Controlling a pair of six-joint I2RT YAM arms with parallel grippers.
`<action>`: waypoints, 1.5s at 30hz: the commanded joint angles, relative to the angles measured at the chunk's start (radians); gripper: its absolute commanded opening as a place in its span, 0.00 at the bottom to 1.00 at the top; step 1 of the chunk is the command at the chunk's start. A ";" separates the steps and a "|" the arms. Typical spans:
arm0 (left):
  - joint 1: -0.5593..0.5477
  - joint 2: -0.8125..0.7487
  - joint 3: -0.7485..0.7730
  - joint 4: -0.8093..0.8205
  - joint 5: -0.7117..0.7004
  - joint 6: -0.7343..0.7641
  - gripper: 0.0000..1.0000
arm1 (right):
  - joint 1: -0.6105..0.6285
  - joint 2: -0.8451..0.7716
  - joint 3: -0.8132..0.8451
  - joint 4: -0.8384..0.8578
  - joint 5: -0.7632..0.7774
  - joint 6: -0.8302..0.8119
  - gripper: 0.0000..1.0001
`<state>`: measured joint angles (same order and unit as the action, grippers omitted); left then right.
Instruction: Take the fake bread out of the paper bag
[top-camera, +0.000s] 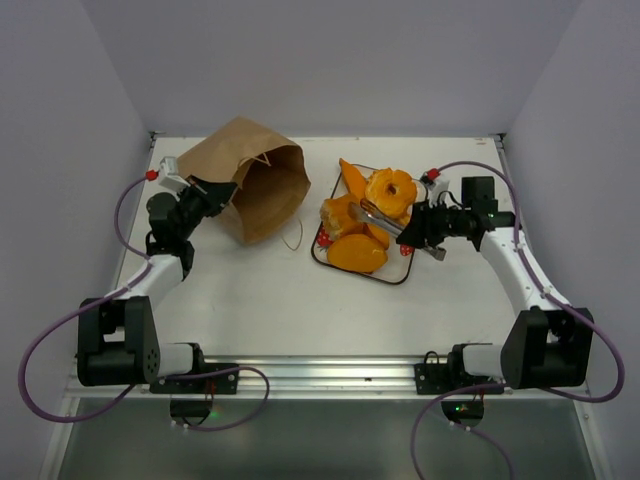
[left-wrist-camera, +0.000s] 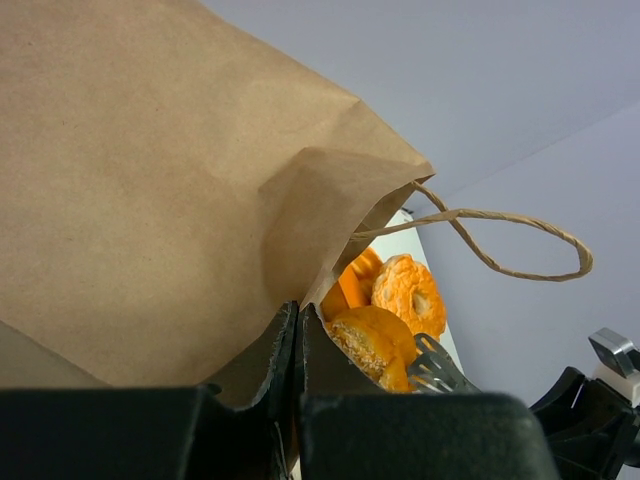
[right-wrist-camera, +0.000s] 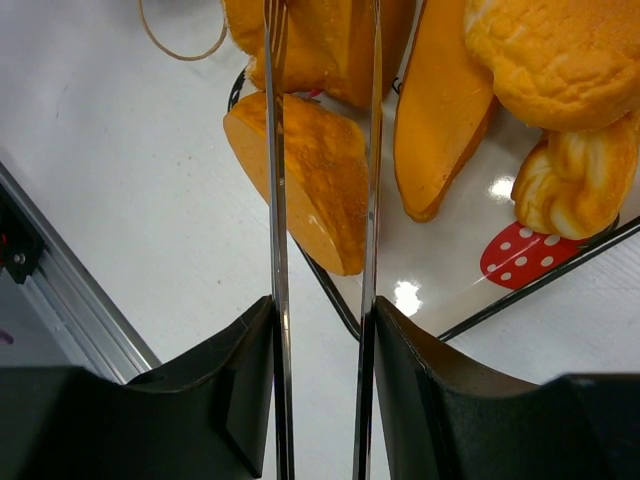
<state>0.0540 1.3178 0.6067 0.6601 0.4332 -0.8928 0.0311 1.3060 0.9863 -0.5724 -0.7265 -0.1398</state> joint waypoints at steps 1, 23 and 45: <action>0.012 -0.023 -0.012 0.010 0.018 0.038 0.02 | -0.011 -0.030 0.054 0.011 -0.047 0.009 0.44; 0.014 -0.057 0.112 -0.226 0.168 0.512 0.01 | -0.122 -0.099 0.080 0.035 -0.136 0.057 0.43; 0.014 -0.204 0.154 -0.399 0.024 0.713 0.02 | -0.174 -0.148 0.037 0.085 -0.192 0.086 0.43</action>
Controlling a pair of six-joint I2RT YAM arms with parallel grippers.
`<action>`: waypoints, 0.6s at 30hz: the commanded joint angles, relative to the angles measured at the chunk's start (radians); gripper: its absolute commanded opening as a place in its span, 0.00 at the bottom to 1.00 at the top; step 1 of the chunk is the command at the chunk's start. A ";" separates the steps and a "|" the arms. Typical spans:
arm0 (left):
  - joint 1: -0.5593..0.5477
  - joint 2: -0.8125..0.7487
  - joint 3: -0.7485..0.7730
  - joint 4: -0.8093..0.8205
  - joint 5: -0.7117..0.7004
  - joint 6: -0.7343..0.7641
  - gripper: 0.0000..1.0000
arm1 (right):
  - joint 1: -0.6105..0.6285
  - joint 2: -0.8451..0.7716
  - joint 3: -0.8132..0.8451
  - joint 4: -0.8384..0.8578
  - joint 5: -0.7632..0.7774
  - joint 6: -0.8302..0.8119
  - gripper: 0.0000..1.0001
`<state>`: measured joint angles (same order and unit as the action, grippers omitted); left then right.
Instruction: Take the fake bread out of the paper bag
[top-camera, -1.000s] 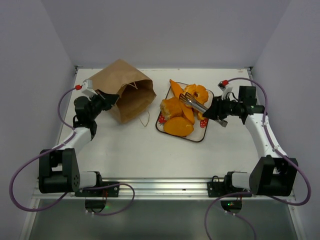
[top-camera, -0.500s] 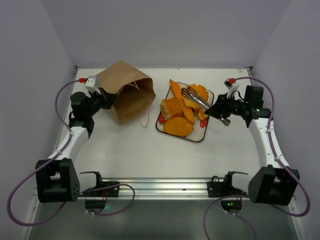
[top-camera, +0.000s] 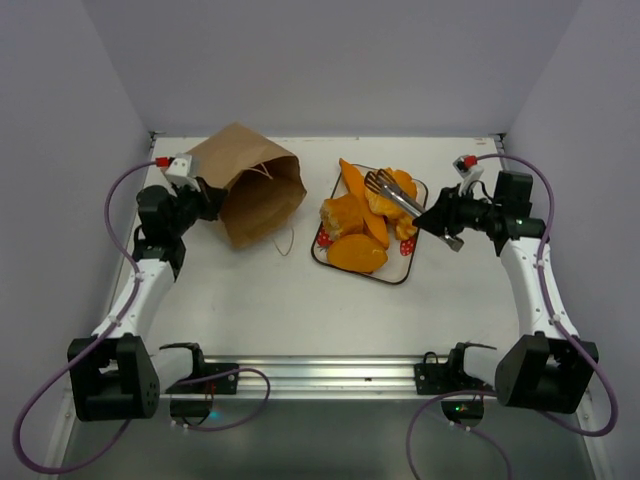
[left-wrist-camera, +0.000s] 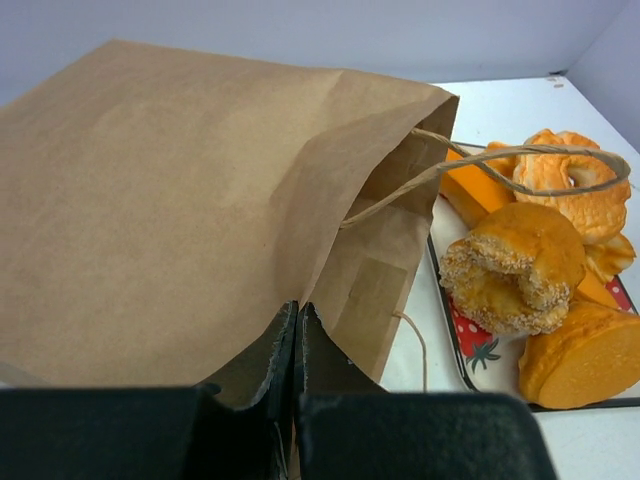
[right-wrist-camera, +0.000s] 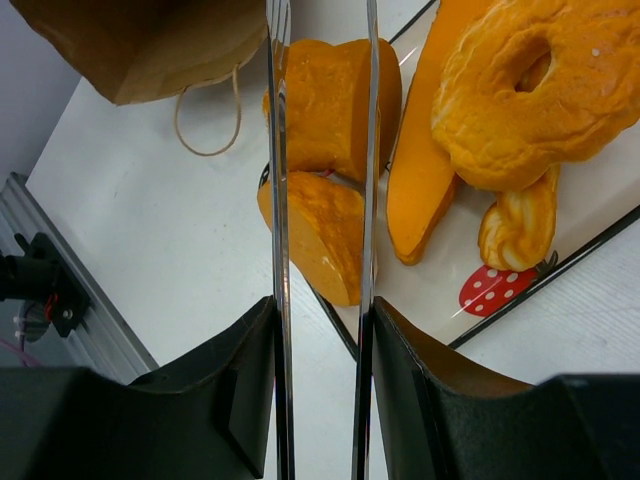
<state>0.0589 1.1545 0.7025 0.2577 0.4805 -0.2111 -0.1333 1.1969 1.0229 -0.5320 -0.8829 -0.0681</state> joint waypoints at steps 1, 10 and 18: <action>0.009 -0.055 0.071 0.000 -0.023 0.024 0.02 | -0.009 -0.040 0.000 0.047 -0.036 0.016 0.43; 0.007 -0.104 0.215 0.044 0.096 -0.273 0.03 | -0.025 -0.051 -0.001 0.067 -0.041 0.037 0.43; 0.010 -0.090 0.149 0.089 0.066 -0.559 0.03 | -0.040 -0.059 -0.001 0.072 -0.056 0.047 0.43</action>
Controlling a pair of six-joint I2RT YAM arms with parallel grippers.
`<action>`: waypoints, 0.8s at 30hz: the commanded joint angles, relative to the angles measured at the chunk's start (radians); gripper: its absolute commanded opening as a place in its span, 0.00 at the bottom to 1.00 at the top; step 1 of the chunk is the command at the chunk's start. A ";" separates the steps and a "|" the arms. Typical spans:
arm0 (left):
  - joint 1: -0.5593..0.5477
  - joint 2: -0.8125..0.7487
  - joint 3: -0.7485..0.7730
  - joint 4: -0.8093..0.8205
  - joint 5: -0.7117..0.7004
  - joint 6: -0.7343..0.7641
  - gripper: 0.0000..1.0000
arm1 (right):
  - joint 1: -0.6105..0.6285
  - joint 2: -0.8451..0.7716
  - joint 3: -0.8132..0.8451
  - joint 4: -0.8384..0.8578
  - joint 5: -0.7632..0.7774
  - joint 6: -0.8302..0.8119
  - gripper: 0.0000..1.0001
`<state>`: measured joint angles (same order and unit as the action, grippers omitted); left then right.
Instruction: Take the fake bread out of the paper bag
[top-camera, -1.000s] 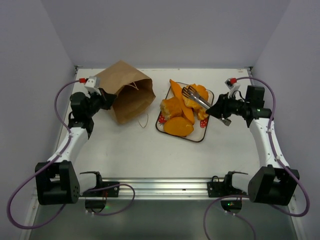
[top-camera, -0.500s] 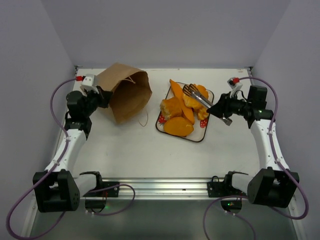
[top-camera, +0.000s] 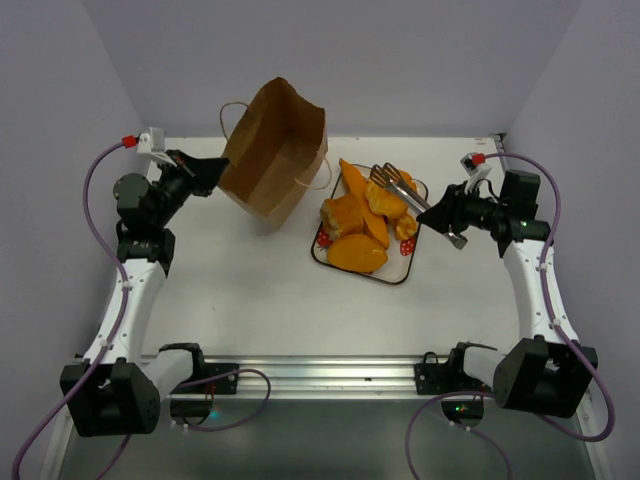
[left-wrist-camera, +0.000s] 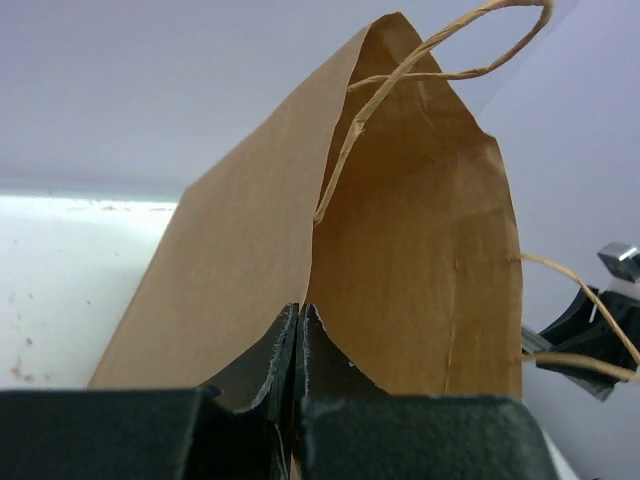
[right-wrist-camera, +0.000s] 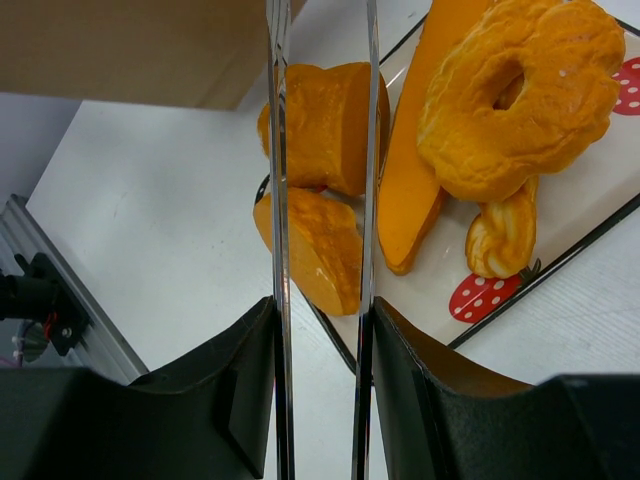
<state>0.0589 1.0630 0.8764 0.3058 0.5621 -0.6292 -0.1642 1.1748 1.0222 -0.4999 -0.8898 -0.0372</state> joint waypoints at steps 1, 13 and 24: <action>0.012 0.008 -0.042 0.035 -0.036 -0.147 0.03 | -0.011 -0.038 -0.001 0.038 -0.049 0.017 0.43; 0.052 0.207 0.035 -0.002 0.012 -0.115 0.04 | -0.026 -0.043 -0.004 0.044 -0.058 0.019 0.43; 0.052 0.255 0.090 0.045 0.019 -0.144 0.28 | -0.040 -0.047 -0.011 0.046 -0.063 0.022 0.43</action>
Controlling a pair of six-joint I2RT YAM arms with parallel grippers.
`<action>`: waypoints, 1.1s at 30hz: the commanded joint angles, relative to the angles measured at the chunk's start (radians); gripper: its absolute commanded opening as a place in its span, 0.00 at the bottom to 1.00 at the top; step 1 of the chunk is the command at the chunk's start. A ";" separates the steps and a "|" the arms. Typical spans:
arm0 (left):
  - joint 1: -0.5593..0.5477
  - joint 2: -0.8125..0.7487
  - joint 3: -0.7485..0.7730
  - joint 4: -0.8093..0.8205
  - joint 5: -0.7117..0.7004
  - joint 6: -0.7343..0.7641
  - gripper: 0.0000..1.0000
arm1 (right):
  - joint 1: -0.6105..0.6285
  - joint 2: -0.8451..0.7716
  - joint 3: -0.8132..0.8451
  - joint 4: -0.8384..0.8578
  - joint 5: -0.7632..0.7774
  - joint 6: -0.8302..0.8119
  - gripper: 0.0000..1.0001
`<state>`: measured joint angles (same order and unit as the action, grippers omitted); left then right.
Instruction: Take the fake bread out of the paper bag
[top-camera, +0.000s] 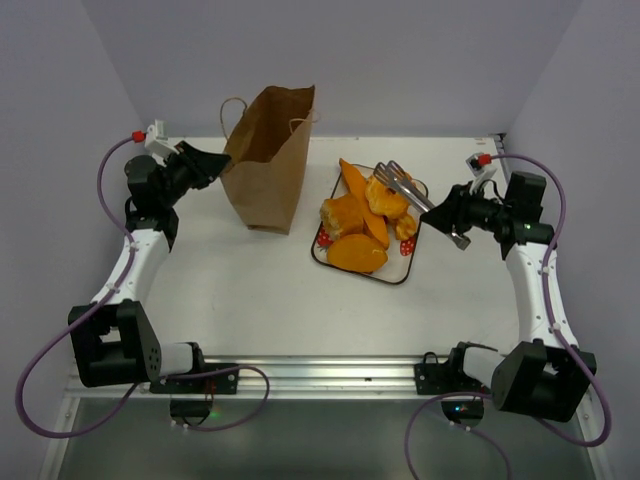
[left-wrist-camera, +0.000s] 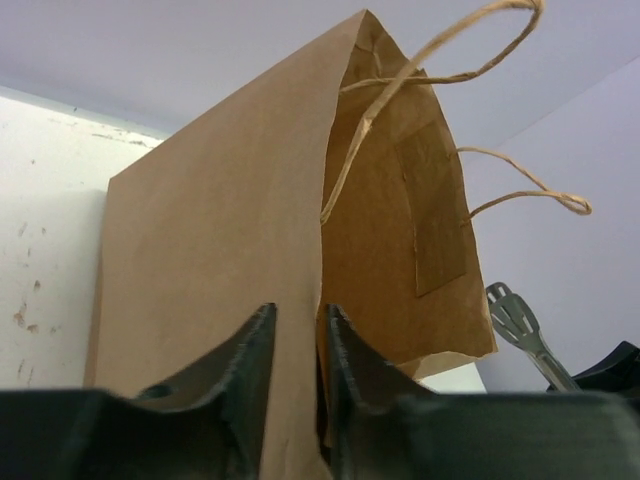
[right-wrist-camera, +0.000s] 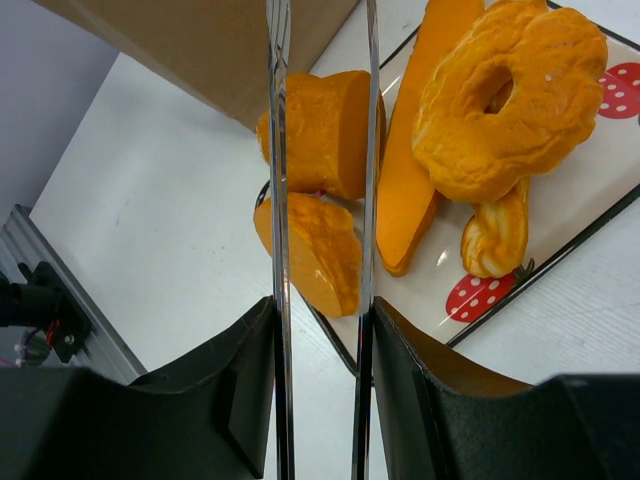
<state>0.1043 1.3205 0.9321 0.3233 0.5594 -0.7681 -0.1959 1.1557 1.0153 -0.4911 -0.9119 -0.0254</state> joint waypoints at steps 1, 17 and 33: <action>0.006 -0.006 0.034 0.036 0.020 -0.008 0.34 | -0.008 -0.030 -0.003 0.037 -0.042 0.012 0.43; 0.006 -0.024 0.069 0.040 0.007 -0.008 0.84 | -0.023 -0.027 -0.003 0.037 -0.045 0.010 0.43; 0.006 -0.135 0.206 -0.133 -0.114 0.179 0.91 | -0.062 0.002 0.022 0.036 0.016 0.018 0.43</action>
<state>0.1043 1.2663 1.0916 0.2550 0.5114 -0.6971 -0.2394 1.1568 1.0092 -0.4911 -0.9066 -0.0208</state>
